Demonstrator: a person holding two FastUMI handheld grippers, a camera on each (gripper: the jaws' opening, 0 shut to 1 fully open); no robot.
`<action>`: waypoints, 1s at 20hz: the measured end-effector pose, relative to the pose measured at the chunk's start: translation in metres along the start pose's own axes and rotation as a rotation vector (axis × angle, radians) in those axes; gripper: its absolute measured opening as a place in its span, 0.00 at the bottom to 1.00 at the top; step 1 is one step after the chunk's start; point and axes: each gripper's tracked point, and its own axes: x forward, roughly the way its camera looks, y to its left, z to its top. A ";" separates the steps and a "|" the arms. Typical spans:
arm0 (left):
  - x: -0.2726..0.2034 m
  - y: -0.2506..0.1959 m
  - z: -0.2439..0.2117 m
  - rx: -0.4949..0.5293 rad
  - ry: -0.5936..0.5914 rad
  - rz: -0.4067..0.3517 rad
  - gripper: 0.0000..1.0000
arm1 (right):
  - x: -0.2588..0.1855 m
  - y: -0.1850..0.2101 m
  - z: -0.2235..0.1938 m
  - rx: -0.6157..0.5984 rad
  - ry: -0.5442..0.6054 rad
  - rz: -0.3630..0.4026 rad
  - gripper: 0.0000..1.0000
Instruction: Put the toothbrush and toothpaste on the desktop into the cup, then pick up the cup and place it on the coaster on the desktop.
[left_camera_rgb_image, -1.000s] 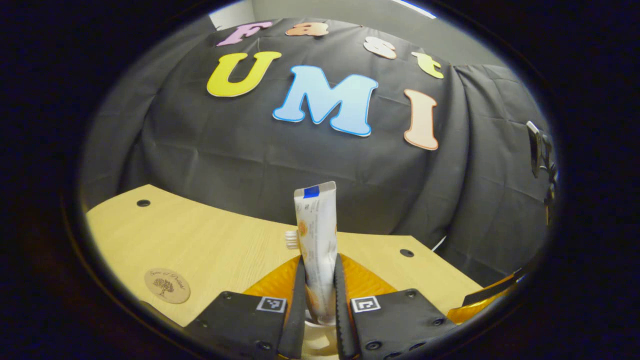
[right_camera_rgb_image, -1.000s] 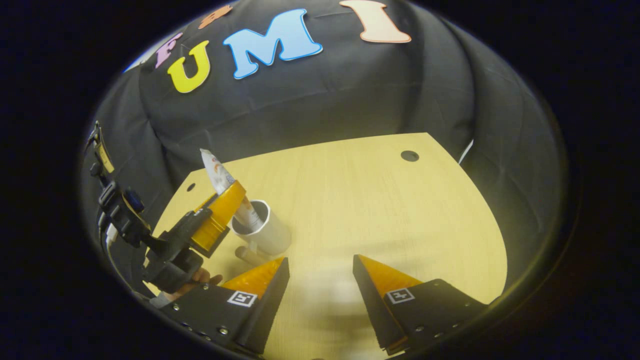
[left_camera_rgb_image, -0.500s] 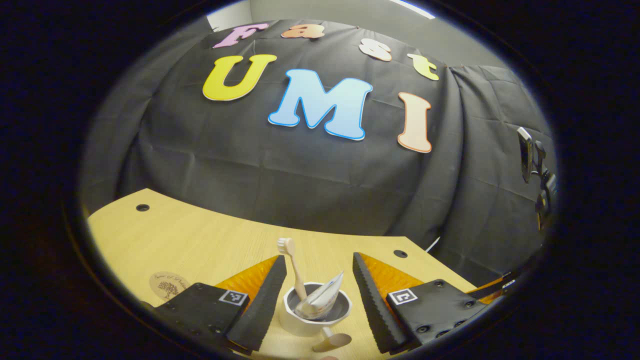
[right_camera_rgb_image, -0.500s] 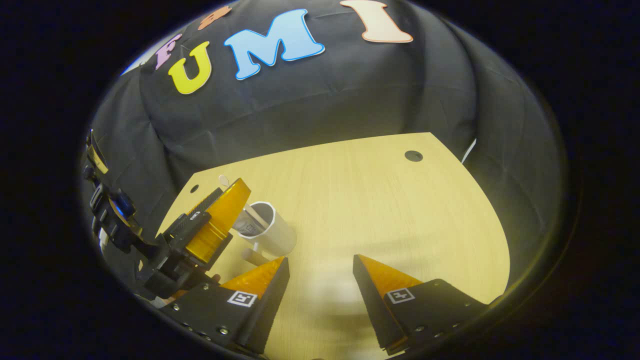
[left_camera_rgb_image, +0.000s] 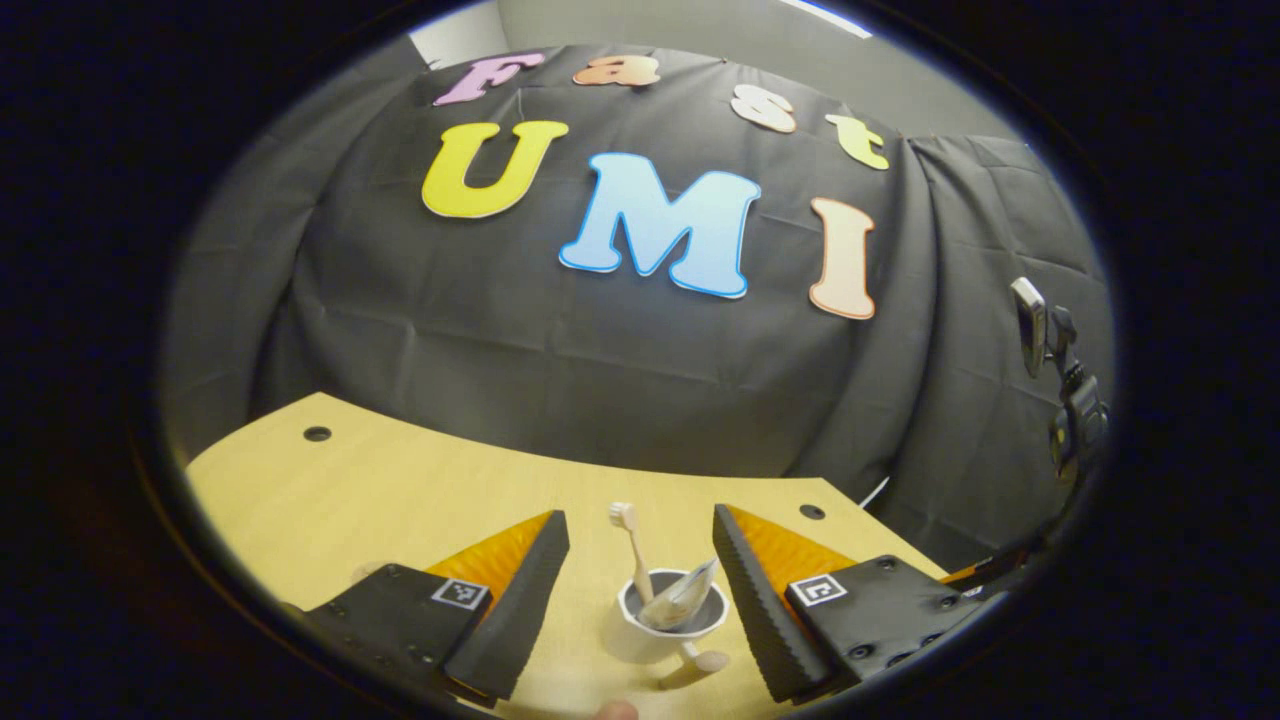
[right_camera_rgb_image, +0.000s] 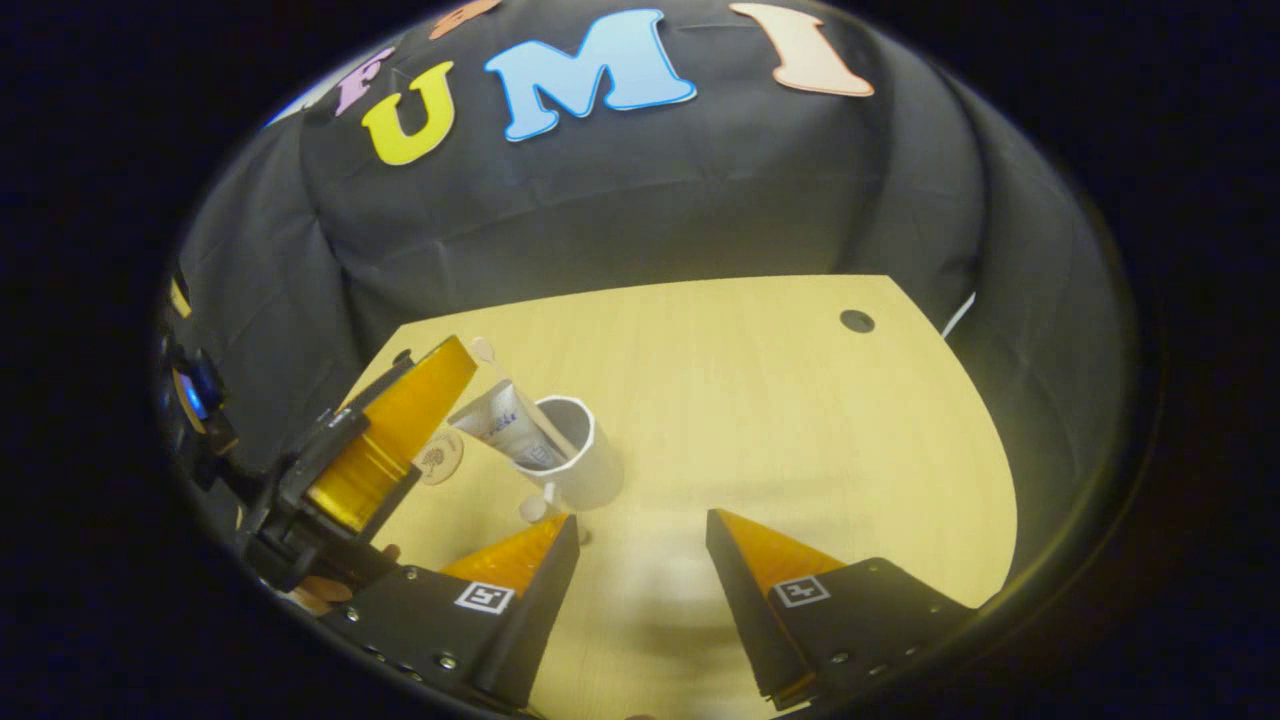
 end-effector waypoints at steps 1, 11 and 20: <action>-0.006 0.005 0.003 0.005 0.002 0.002 0.93 | 0.002 0.007 0.000 -0.003 0.008 0.012 0.79; -0.049 0.051 0.027 0.020 0.024 0.045 0.93 | 0.034 0.050 -0.004 -0.053 0.100 -0.012 0.94; -0.079 0.097 0.019 0.013 0.078 0.087 0.93 | 0.074 0.067 -0.023 -0.119 0.252 -0.089 0.94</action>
